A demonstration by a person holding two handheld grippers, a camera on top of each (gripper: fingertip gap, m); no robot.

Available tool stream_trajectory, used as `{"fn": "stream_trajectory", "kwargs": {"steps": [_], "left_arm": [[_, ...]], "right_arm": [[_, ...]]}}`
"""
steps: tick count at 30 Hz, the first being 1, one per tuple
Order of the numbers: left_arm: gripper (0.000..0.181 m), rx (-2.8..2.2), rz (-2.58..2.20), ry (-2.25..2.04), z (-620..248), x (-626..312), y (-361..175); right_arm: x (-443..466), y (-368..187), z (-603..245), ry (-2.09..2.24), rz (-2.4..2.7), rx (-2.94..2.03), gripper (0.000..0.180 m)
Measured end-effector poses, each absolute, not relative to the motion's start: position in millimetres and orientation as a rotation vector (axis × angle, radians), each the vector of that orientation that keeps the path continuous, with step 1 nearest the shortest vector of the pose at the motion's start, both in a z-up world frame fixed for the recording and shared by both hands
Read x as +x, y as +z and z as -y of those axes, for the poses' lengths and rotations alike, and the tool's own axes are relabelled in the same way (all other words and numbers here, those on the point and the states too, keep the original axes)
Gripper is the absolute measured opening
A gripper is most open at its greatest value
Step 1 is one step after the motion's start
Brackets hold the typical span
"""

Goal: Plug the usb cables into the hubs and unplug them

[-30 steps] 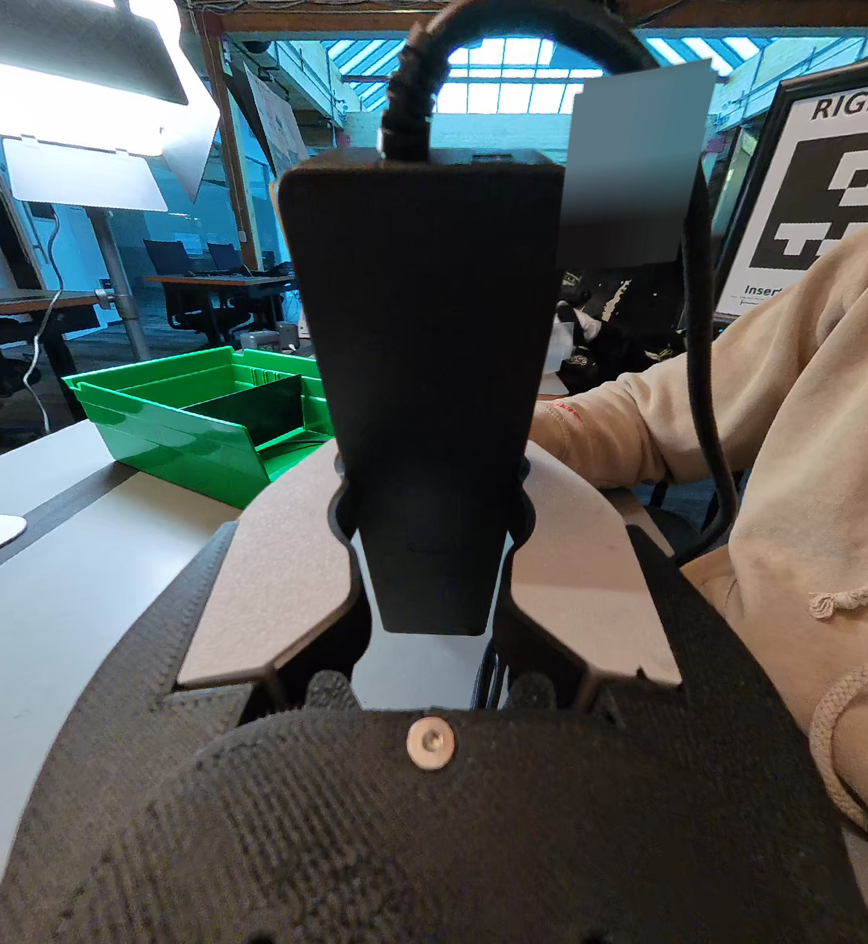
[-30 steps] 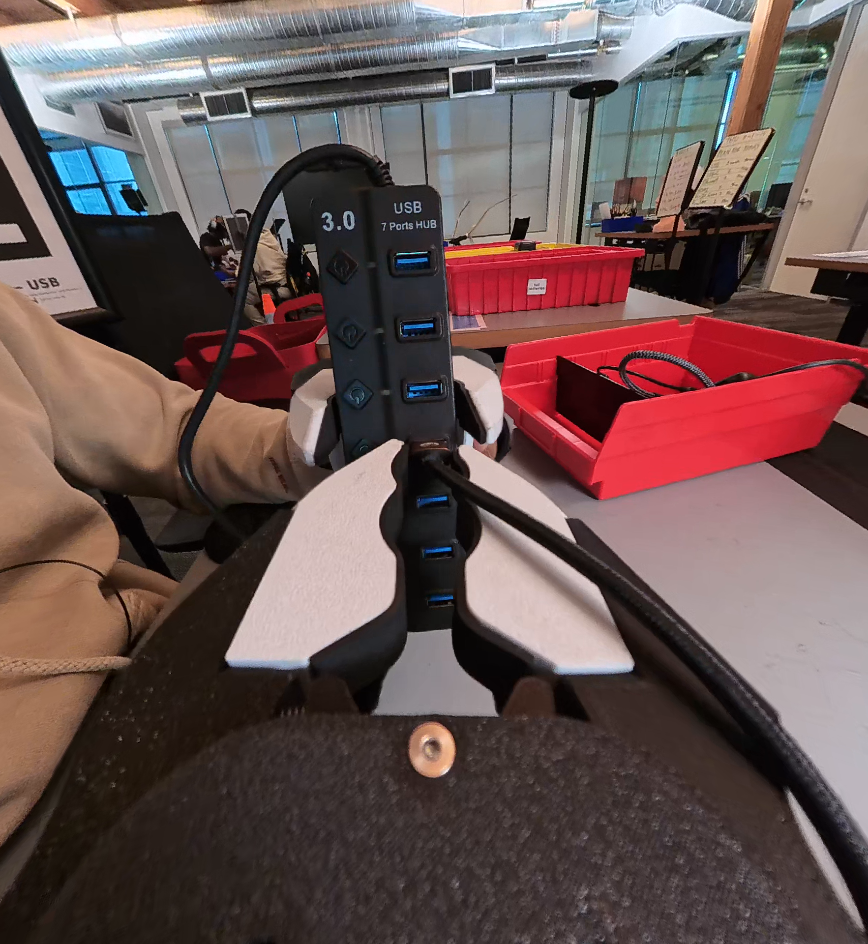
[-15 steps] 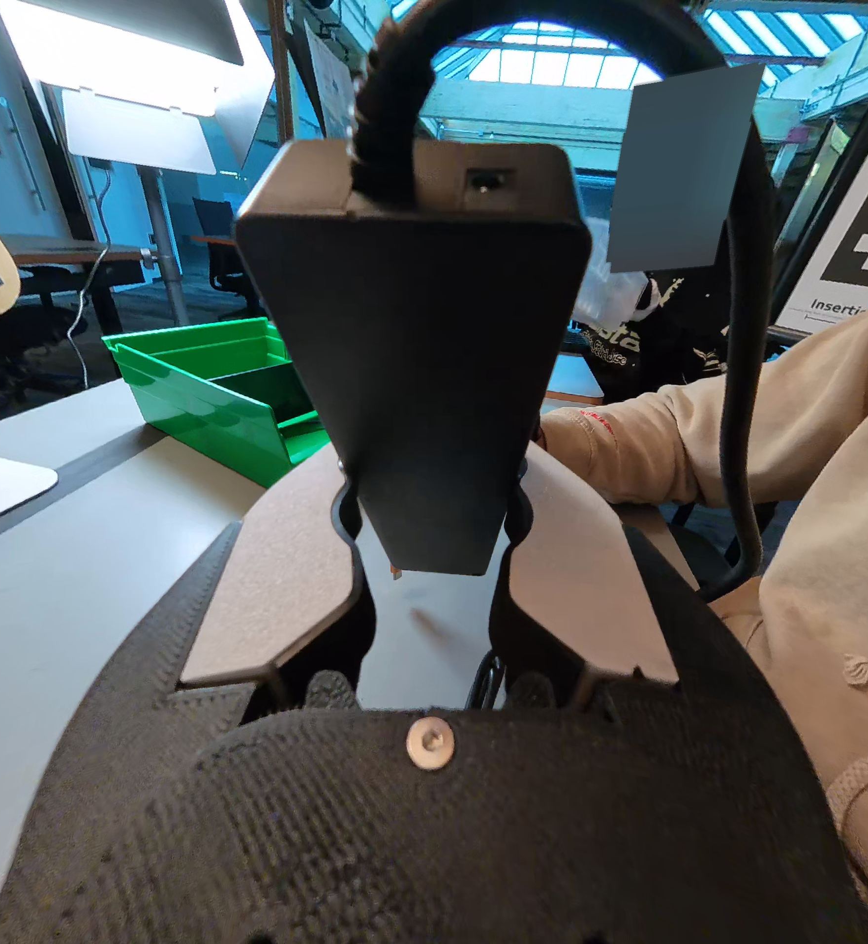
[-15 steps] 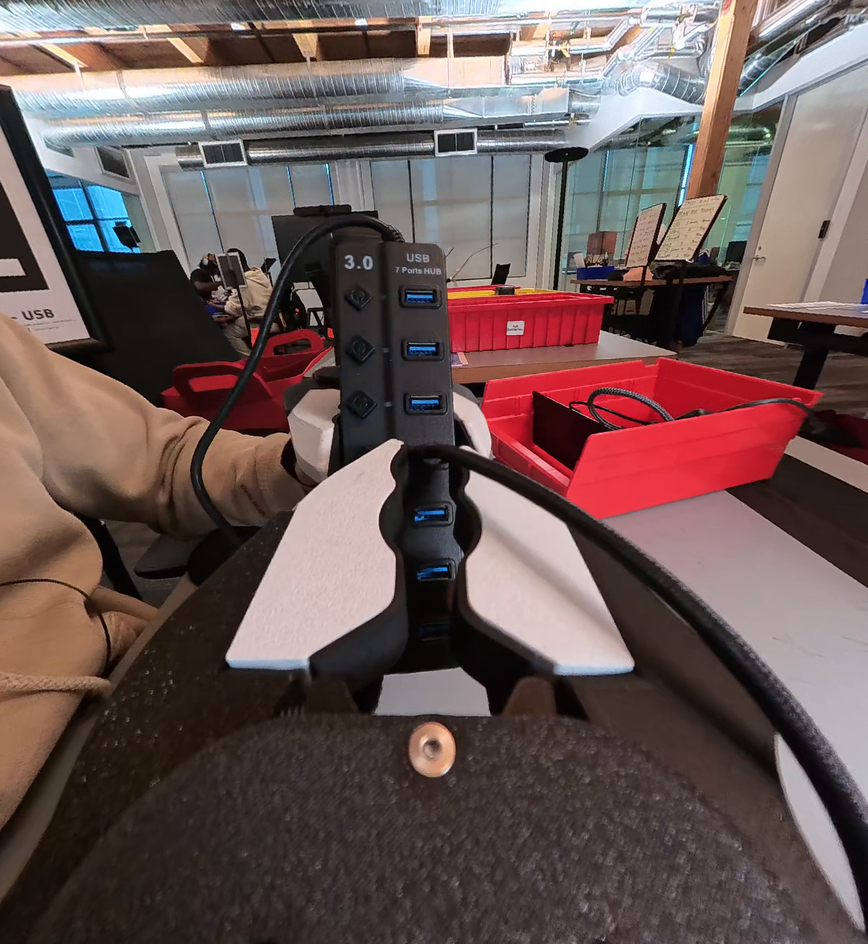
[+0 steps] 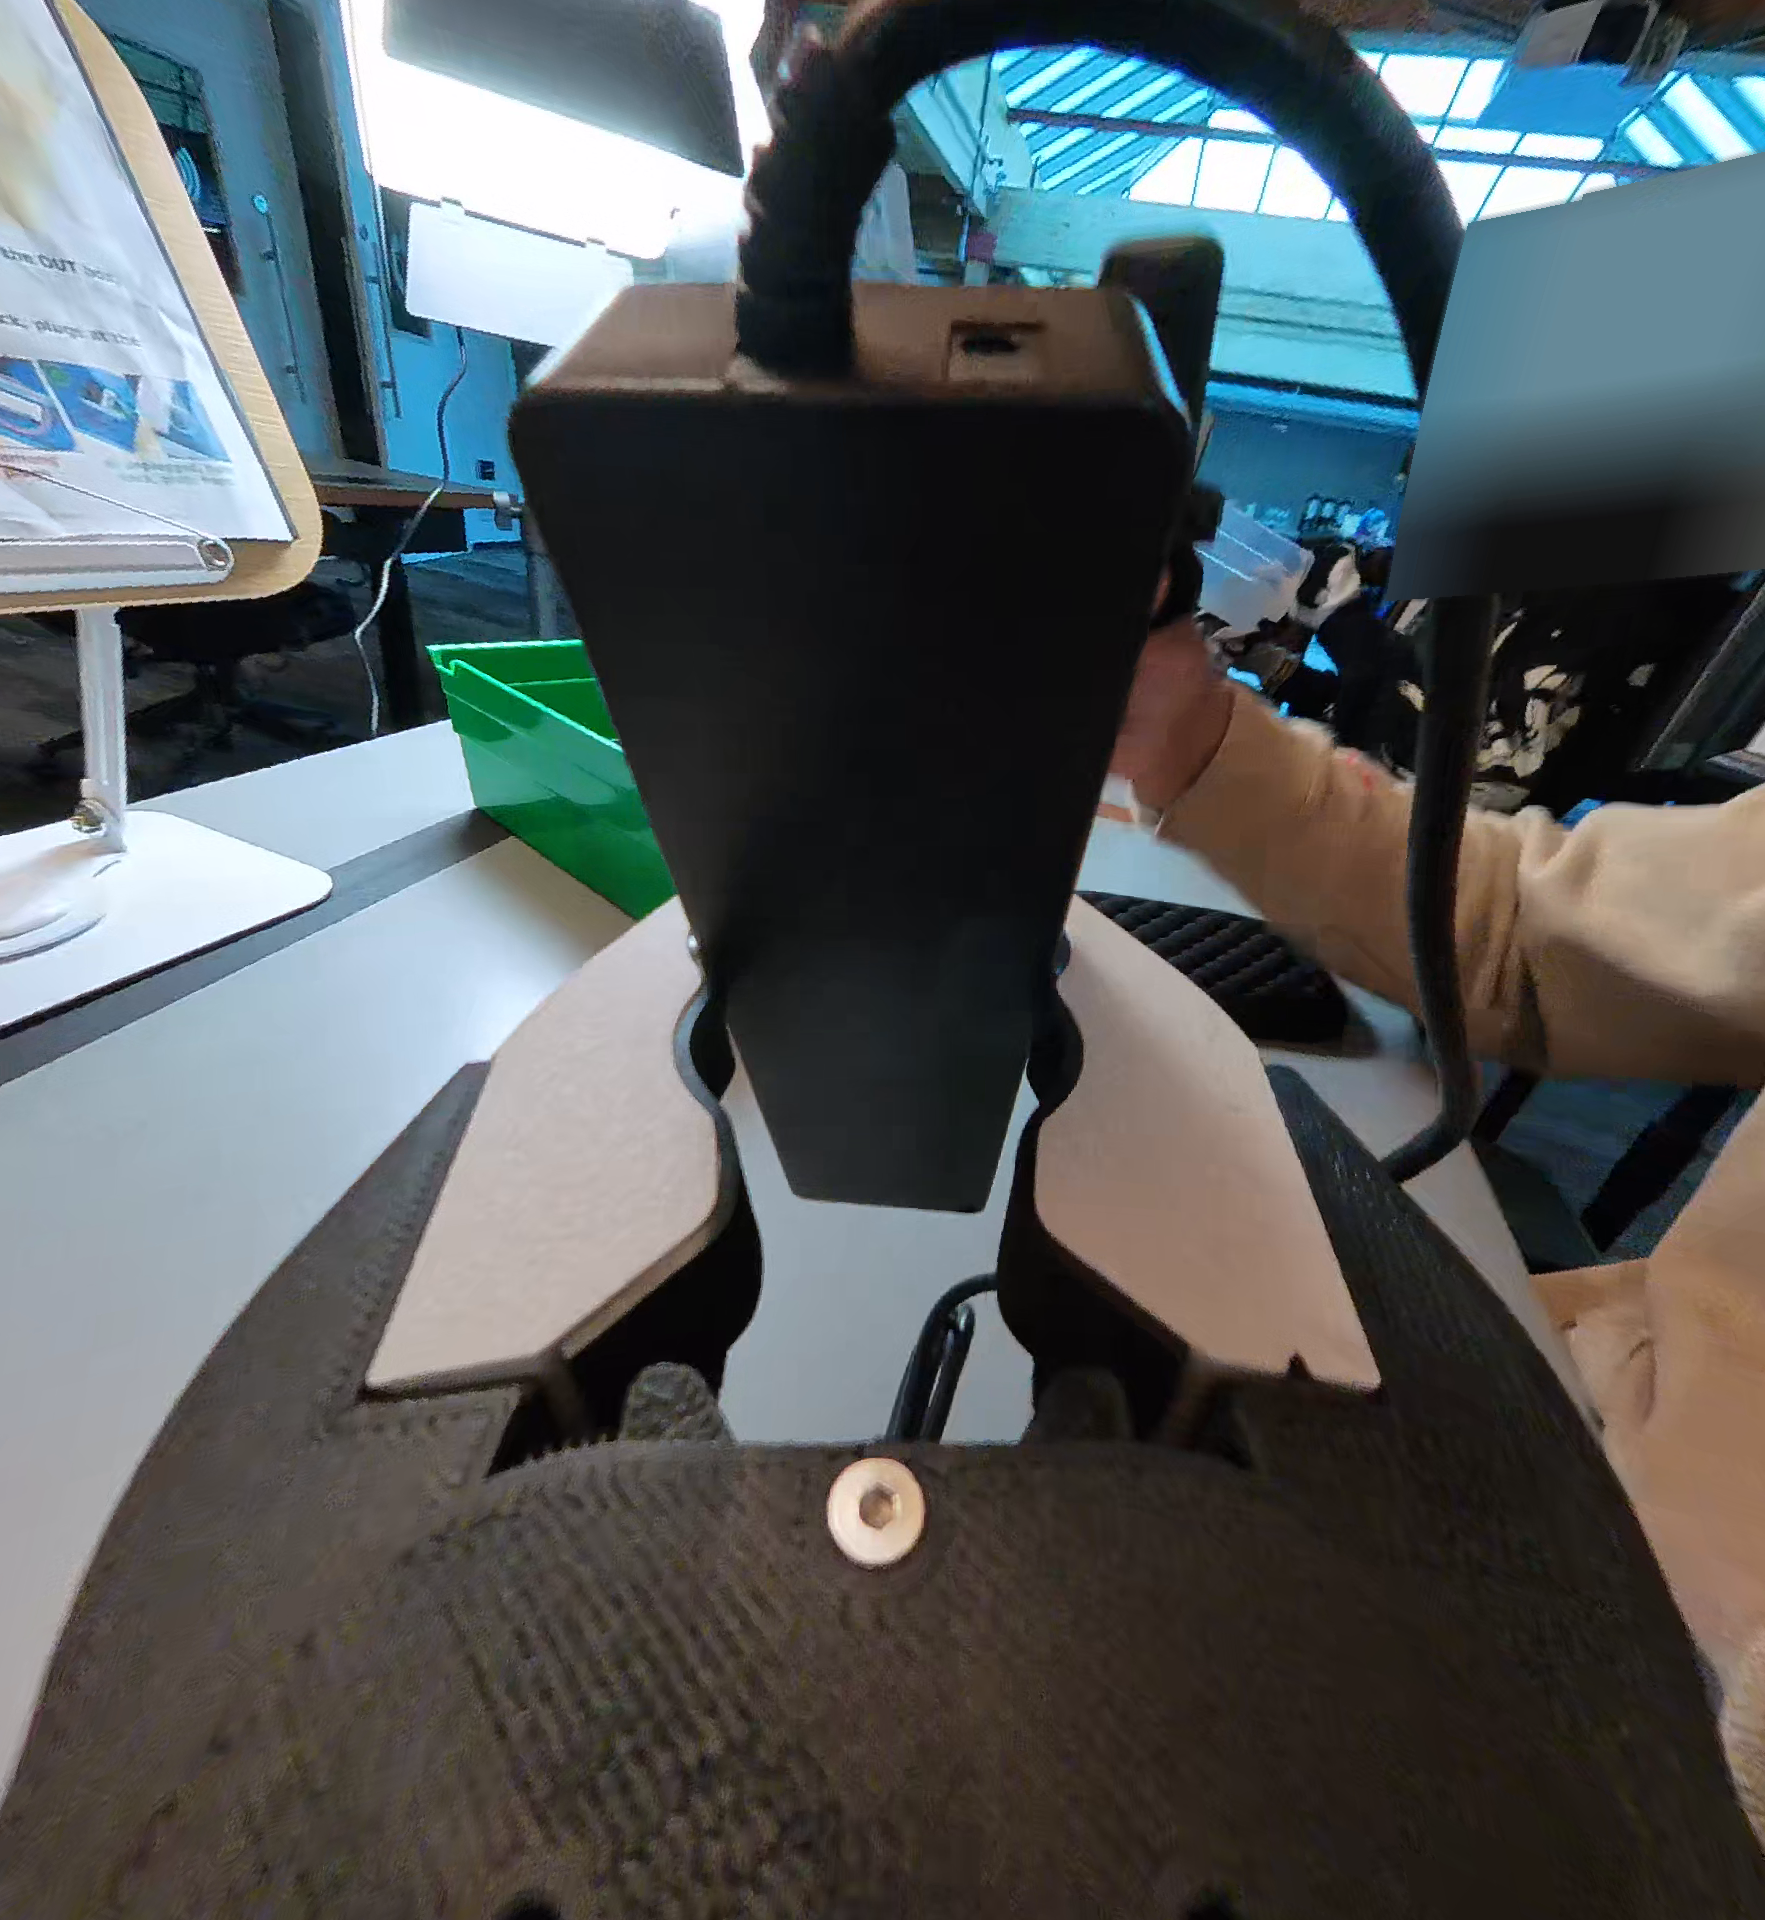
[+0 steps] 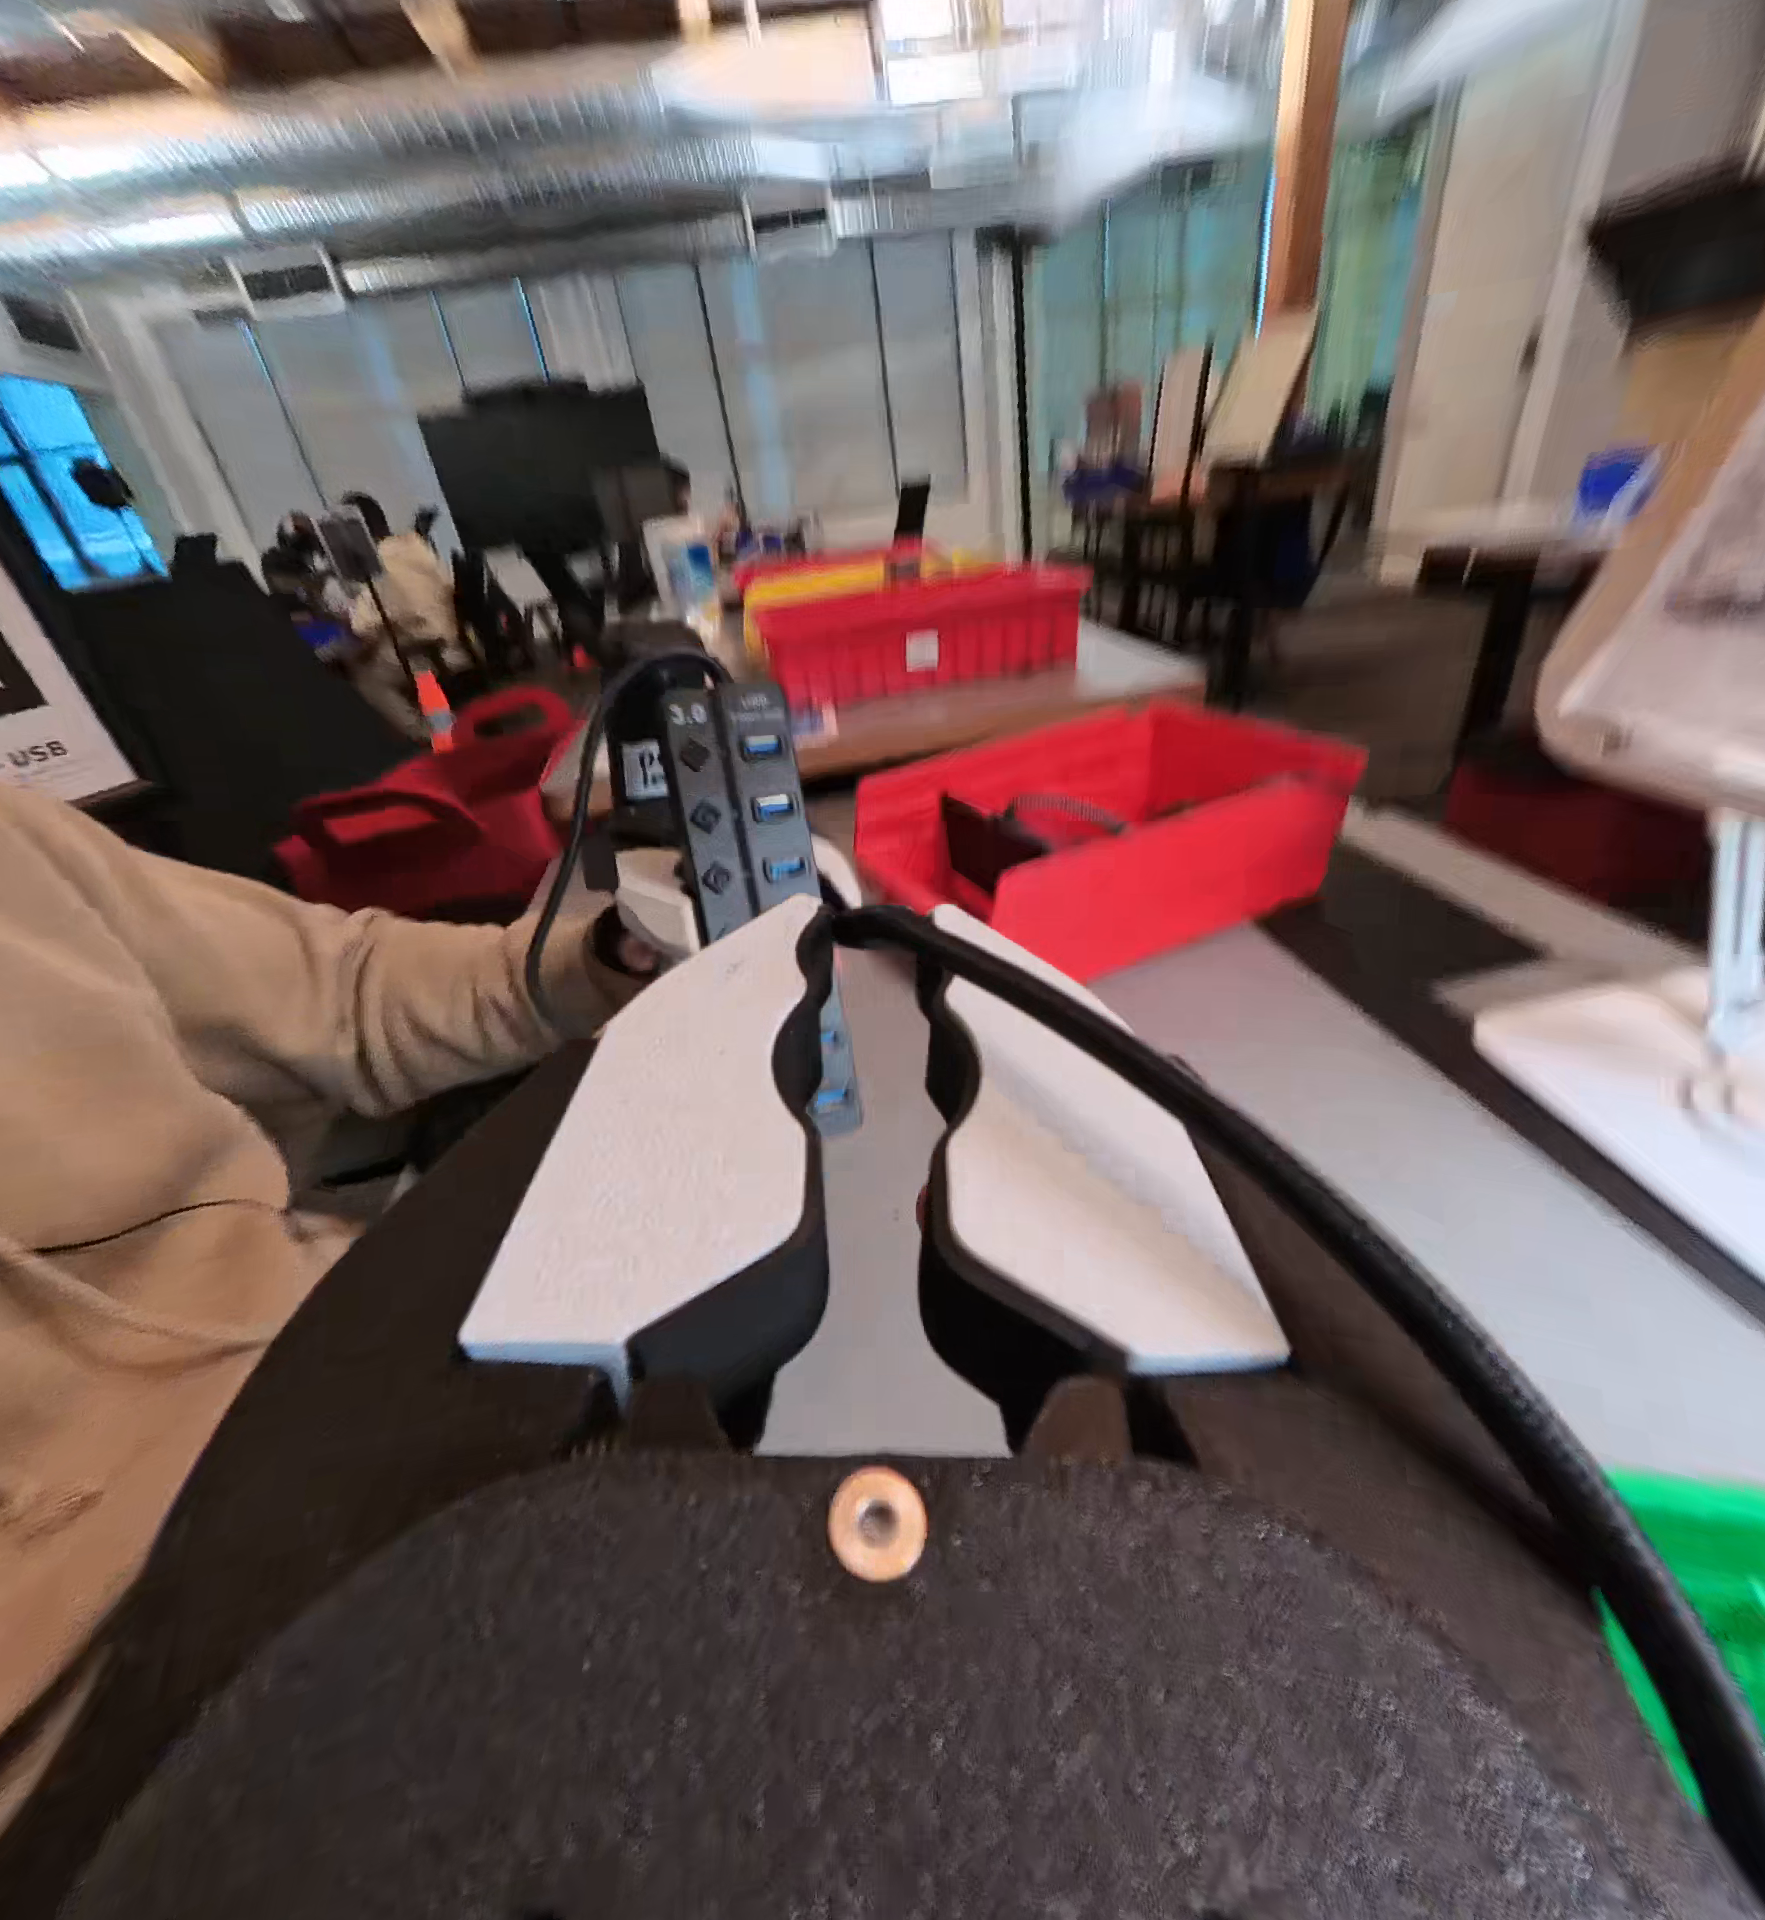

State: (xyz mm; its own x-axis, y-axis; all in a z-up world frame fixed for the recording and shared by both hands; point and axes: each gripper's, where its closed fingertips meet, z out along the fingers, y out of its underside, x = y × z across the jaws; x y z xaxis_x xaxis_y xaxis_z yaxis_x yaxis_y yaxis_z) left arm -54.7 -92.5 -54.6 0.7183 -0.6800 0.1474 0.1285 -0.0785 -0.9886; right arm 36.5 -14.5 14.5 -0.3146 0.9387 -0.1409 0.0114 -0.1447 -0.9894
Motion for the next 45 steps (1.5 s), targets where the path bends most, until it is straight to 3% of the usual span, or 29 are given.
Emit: {"fn": "stream_trajectory", "kwargs": {"steps": [7,16,22,30,41,43,45], "left_arm": [[0.056,-1.559,-0.476,-0.714,88,-53,-68],[0.056,-1.564,-0.476,-0.725,89,-54,-71],[0.056,-1.573,-0.469,-0.733,87,-56,-74],[0.056,-1.580,-0.581,-0.849,96,-32,-79],[0.056,-1.346,-1.067,-1.400,185,48,-73],[0.056,-1.356,-1.119,-1.421,192,55,-79],[0.056,-1.353,-1.161,-1.401,197,58,-83]], "right_arm": [[56,-10,-72,1.430,1.465,-1.687,0.015],[75,-108,-145,1.148,1.422,-2.174,0.013],[89,-108,-134,0.958,1.549,-2.128,0.030],[50,-43,-18,1.094,1.790,-1.444,0.039],[16,-51,162,1.449,2.326,-0.865,0.051],[14,-50,180,1.561,2.358,-0.824,0.046],[17,-51,190,1.596,2.416,-0.774,0.030]]}}
